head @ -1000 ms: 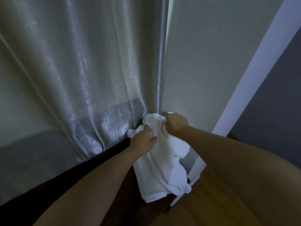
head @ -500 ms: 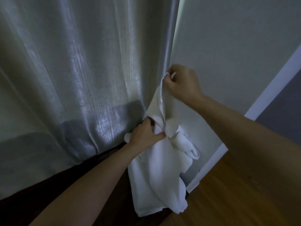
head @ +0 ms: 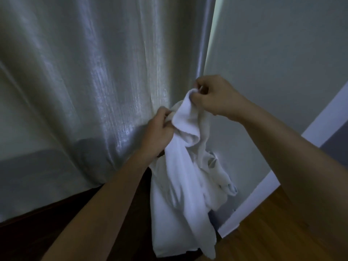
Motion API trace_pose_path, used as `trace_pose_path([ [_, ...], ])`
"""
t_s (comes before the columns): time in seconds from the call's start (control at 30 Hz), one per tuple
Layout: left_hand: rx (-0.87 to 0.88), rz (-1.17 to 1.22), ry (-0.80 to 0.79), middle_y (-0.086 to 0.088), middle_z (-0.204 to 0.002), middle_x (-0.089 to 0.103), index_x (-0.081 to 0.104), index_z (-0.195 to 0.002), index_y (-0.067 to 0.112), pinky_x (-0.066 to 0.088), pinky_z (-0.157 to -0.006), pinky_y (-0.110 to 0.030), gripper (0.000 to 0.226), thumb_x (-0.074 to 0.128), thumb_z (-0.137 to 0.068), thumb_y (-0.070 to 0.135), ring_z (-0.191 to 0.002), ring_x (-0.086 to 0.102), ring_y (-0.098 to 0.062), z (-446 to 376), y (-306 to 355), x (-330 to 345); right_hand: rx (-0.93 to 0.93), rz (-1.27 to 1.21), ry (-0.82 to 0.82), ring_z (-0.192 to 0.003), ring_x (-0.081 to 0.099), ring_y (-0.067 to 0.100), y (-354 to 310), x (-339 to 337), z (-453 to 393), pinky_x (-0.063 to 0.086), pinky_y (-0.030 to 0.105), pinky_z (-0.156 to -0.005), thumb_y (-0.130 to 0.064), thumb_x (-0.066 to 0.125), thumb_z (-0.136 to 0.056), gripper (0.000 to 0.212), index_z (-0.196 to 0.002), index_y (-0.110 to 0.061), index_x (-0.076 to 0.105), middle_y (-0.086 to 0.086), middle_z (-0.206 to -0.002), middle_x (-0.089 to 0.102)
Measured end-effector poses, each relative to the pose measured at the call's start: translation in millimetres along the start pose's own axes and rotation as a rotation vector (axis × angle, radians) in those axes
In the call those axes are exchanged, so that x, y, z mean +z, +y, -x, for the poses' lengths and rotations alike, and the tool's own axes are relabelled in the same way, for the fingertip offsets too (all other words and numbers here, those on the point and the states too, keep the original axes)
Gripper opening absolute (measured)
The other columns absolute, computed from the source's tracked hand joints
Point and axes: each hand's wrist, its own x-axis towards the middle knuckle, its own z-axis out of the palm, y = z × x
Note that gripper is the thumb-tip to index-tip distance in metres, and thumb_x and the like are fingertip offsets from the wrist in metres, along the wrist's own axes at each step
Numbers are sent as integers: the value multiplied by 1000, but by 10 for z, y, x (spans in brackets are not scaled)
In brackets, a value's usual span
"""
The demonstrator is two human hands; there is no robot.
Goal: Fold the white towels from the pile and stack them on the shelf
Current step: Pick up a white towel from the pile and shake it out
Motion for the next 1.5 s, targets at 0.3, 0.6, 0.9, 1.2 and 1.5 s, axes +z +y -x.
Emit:
trace_pose_path([
  [0.3, 133, 284, 79, 1, -73, 53, 51, -92, 7, 42, -56, -16, 11, 49, -91, -4, -62, 52, -3, 9, 749, -211, 136, -494, -272, -96, 72, 25, 324, 339, 291, 65, 46, -70, -7, 75, -79, 85, -147, -26, 27, 4, -125, 57],
  [0.6, 157, 140, 227, 2, -118, 60, 45, -130, 9, 50, -79, -13, 41, 65, -97, 25, -98, 63, 7, 269, 831, -318, -22, -681, 194, -56, 63, 9, -80, 78, 123, 46, 24, -45, -17, 61, -93, 13, -102, -11, 68, 3, -80, 69],
  [0.9, -41, -131, 459, 4, -110, 68, 63, -120, 16, 49, -77, -12, 30, 66, -96, 32, -92, 61, 6, 640, 573, -779, -313, -674, 146, -56, 60, 12, -1069, 42, -40, 43, 24, -45, -29, 58, -89, 21, -85, -9, 63, -1, -67, 63],
  [1.2, -202, -52, 738, -12, -103, 69, 61, -114, 4, 55, -69, -34, 42, 66, -84, 32, -90, 68, -17, 933, 732, -1918, -494, -617, -3, -53, 59, 8, -2057, 292, -27, 41, 23, -44, -33, 54, -91, 27, -75, -16, 66, -7, -60, 60],
  [1.5, 171, -401, 538, 10, -151, 43, 32, -150, 38, 39, -104, -10, 91, 77, -78, 4, -133, 43, 3, 1440, 769, -2777, -458, -391, -285, -53, 63, 23, -2956, 1007, 65, 48, 32, -47, -39, 64, -87, 34, -68, -10, 65, 5, -56, 58],
])
